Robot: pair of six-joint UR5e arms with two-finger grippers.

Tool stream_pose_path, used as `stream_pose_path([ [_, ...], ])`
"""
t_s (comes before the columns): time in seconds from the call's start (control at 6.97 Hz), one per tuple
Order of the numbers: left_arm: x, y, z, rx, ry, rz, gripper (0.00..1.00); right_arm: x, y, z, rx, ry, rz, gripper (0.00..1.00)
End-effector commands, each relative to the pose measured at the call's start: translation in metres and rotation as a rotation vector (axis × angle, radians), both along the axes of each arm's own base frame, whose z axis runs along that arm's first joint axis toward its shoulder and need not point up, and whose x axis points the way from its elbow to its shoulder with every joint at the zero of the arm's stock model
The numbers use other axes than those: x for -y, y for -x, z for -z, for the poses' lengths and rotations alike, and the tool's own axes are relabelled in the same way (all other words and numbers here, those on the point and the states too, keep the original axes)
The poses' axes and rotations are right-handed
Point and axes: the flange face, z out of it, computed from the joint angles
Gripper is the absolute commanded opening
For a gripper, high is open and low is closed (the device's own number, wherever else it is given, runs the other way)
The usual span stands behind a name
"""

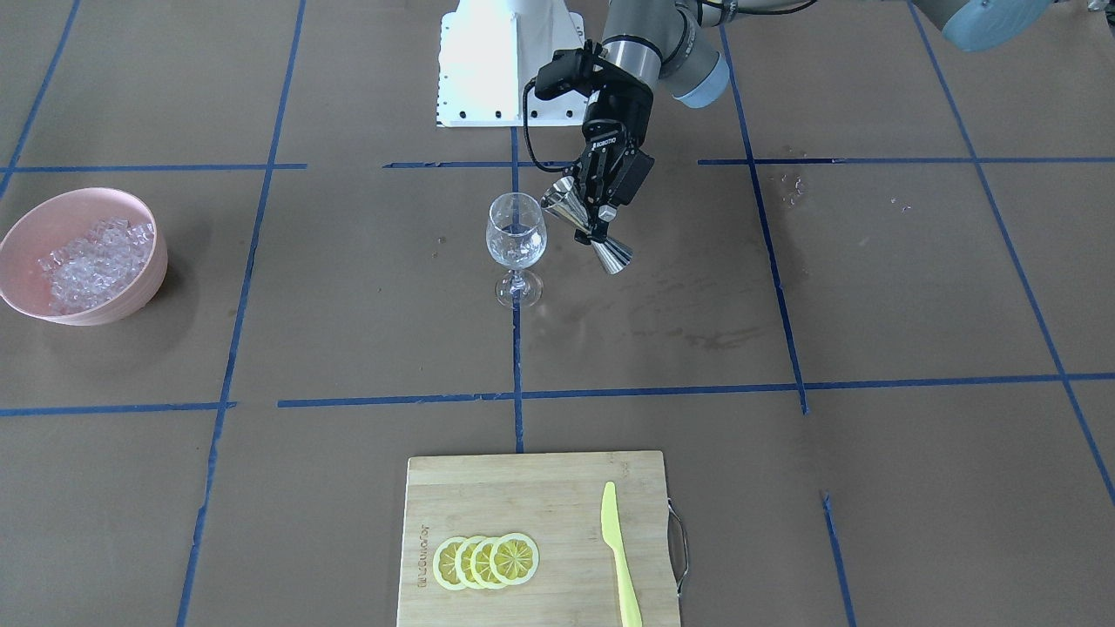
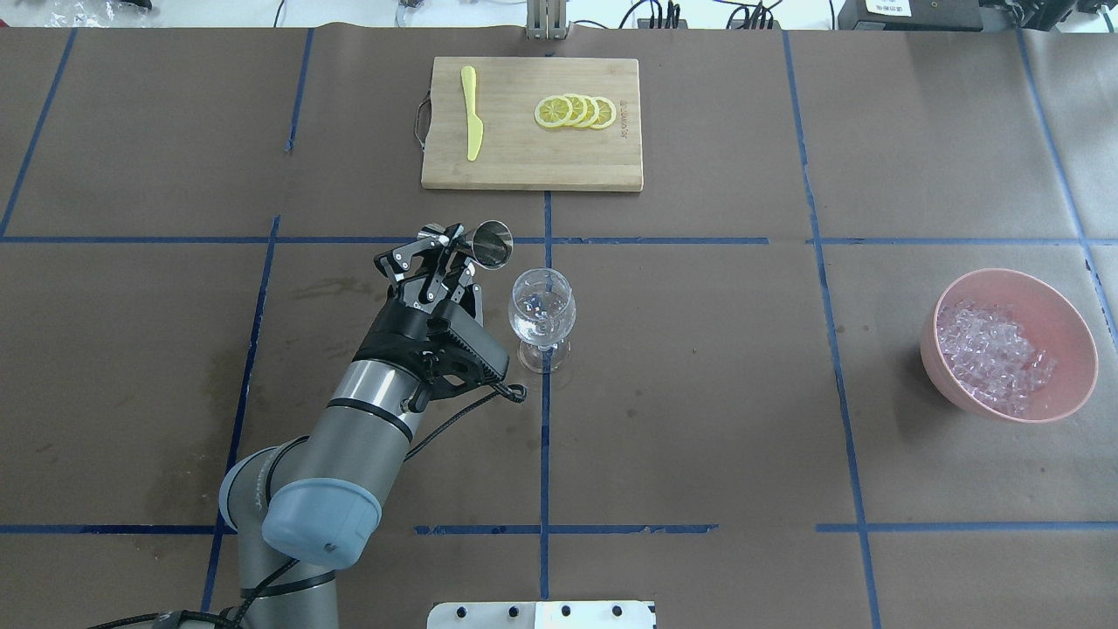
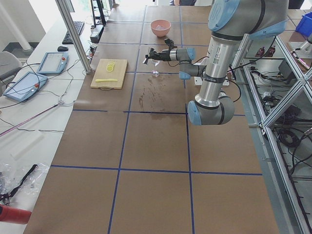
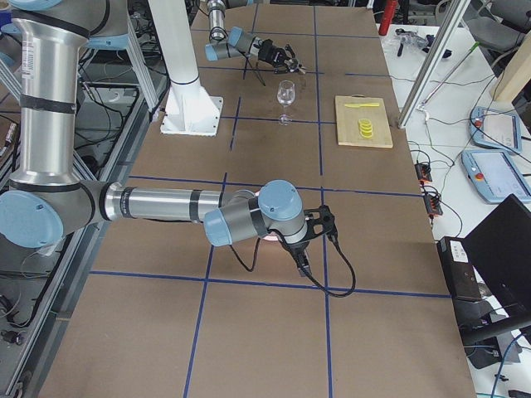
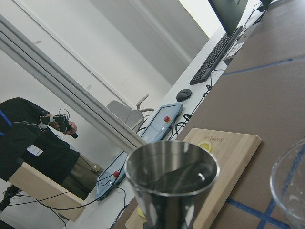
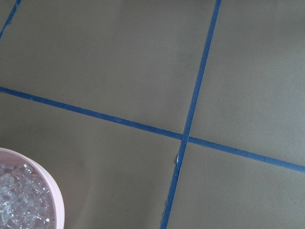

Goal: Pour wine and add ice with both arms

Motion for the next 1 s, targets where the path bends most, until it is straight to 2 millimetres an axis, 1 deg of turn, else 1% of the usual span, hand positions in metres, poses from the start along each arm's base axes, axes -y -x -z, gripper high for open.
stream_pose_path([
  [0.0, -0.003, -0.005, 0.004, 0.115, -0.045, 0.011, 0.0, -0.001, 0.0, -0.001, 0.0, 0.003, -0.001, 1.0],
  [0.14, -0.002, -0.007, 0.01, 0.156, -0.066, 0.011, 0.0, -0.002, 0.0, -0.002, 0.0, 0.005, -0.001, 1.0],
  [0.43, -0.003, -0.006, 0.012, 0.307, -0.123, 0.027, 0.0, -0.002, 0.0, -0.003, 0.0, 0.008, -0.001, 1.0],
  [0.57, -0.004, -0.006, 0.022, 0.383, -0.159, 0.036, 0.0, -0.002, 0.0, -0.004, 0.002, 0.01, 0.0, 1.0],
  [0.72, -0.005, -0.008, 0.029, 0.416, -0.178, 0.036, 0.0, -0.002, 0.0, -0.004, 0.002, 0.011, 0.0, 1.0],
  [0.86, -0.005, -0.011, 0.026, 0.433, -0.179, 0.034, 0.0, -0.002, 0.0, -0.005, 0.002, 0.013, 0.0, 1.0],
])
